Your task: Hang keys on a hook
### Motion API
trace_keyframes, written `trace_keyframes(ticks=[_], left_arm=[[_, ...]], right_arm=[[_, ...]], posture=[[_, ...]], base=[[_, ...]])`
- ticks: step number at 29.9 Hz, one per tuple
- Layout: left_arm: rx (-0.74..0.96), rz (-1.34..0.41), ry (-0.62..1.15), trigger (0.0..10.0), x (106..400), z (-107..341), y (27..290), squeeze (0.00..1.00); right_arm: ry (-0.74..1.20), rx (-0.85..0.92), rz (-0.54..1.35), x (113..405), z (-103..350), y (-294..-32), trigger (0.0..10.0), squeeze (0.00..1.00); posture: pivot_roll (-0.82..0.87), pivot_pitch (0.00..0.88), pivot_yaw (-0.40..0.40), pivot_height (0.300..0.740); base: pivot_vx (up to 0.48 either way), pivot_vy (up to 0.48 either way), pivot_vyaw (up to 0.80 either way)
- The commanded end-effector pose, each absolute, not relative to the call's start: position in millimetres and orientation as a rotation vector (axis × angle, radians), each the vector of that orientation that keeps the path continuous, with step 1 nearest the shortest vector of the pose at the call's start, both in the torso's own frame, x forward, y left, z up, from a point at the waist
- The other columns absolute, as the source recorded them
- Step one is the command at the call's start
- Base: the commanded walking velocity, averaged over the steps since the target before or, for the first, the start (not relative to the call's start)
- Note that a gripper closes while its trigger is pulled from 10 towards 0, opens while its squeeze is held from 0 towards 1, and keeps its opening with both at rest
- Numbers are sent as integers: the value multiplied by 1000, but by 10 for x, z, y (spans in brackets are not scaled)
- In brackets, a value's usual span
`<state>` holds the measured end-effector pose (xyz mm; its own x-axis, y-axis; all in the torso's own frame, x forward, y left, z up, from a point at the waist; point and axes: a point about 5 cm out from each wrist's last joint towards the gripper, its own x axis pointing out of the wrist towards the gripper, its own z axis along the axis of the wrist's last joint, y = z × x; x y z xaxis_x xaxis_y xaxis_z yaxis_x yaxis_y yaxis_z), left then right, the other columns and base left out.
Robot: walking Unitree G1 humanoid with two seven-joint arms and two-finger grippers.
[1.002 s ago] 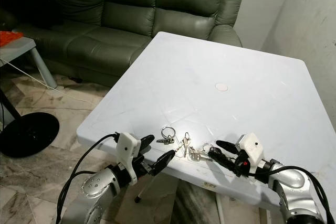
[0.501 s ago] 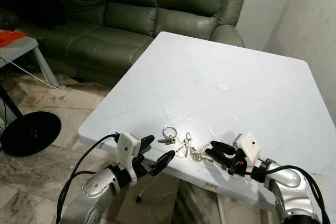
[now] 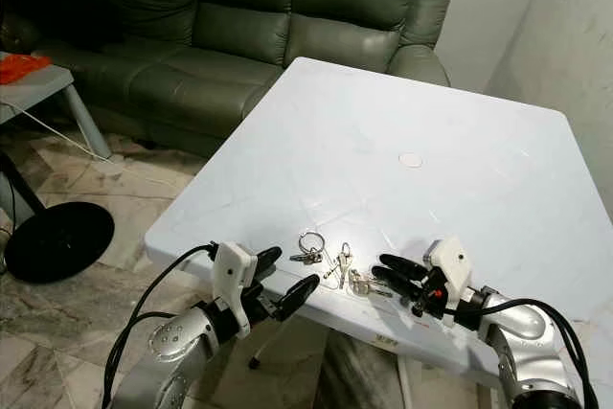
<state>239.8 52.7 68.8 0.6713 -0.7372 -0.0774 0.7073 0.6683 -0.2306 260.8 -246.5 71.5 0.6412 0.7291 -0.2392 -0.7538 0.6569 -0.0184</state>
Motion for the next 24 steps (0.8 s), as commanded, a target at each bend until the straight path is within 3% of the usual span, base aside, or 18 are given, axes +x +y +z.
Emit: trace_keyframes(ticks=[1,3,5,7,11,12,13,14,20,24], left_arm=[[-178,-829,156,10000,2405,732,515,0],[-177,-829,156,10000,2405,732,515,0],[-177,-829,156,10000,2406,733,515,0],[-177,-829,156,10000,2407,733,515,0],[-177,-828,156,10000,2409,732,517,0],[-177,-827,156,10000,2409,732,517,0],[-177,-826,157,10000,2410,732,518,0],[-177,-826,157,10000,2410,732,518,0],[-181,-823,157,10000,2411,732,520,0],[-192,-811,155,10000,2415,733,521,0]], right_arm=[[205,-137,833,2633,768,-2510,5412,0],[208,-139,833,2631,762,-2514,4510,0],[210,-140,831,2633,761,-2515,4275,0],[210,-141,829,2634,760,-2516,5922,0],[211,-144,824,2637,755,-2517,5686,0],[211,-144,823,2637,755,-2518,5294,0],[210,-140,821,2638,755,-2519,1647,0],[209,-136,819,2639,756,-2520,0,0],[168,-92,780,2675,790,-2520,0,0],[46,62,666,2796,910,-2500,0,0]], posture=[[14,9,-69,740],[14,9,-69,740],[14,9,-68,740],[14,9,-68,740],[14,9,-68,740],[14,9,-68,740],[15,9,-68,740],[15,9,-68,740],[16,9,-71,740],[21,11,-76,740]], base=[[0,0,0],[0,0,0],[0,0,0],[0,0,0],[0,0,0],[0,0,0],[0,0,0],[0,0,0],[0,0,0],[0,0,0]])
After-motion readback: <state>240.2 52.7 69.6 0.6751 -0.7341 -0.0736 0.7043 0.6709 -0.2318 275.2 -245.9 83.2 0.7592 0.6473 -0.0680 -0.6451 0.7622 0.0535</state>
